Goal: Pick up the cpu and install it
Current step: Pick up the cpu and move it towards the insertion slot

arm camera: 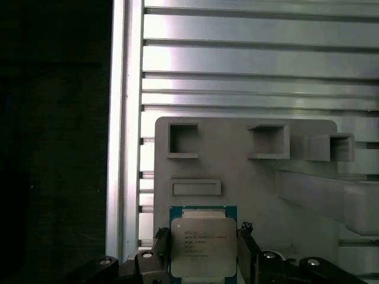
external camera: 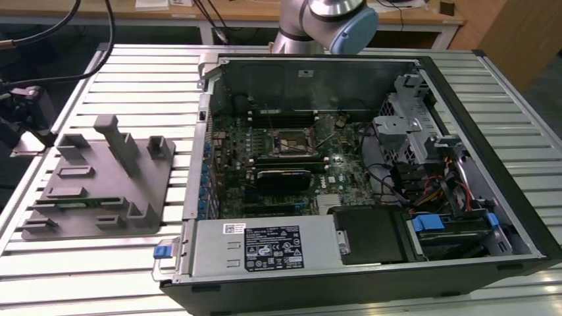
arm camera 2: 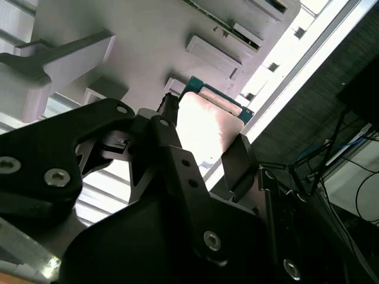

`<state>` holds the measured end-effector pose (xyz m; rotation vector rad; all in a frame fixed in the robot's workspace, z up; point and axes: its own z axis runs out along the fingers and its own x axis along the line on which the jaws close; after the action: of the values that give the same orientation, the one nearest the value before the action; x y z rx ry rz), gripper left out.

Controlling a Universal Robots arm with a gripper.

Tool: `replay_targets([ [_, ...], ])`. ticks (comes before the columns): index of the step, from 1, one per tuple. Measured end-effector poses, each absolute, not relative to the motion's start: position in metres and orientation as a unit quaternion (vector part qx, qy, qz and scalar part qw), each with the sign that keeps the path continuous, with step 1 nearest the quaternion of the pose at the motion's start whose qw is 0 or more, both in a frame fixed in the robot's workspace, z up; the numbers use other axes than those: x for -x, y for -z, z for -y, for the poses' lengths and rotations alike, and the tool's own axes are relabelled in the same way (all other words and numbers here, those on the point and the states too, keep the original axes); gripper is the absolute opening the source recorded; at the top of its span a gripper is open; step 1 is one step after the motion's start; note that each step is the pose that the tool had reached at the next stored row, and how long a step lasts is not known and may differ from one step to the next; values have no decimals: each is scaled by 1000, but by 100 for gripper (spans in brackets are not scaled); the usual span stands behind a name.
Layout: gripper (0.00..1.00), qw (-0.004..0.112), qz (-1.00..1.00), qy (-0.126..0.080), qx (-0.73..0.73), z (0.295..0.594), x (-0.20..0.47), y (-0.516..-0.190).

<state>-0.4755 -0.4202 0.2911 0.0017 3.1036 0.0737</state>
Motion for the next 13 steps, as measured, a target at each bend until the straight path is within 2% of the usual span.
replay_targets([
  [13, 54, 19, -1000, -24, -1, 420, 475, -312],
])
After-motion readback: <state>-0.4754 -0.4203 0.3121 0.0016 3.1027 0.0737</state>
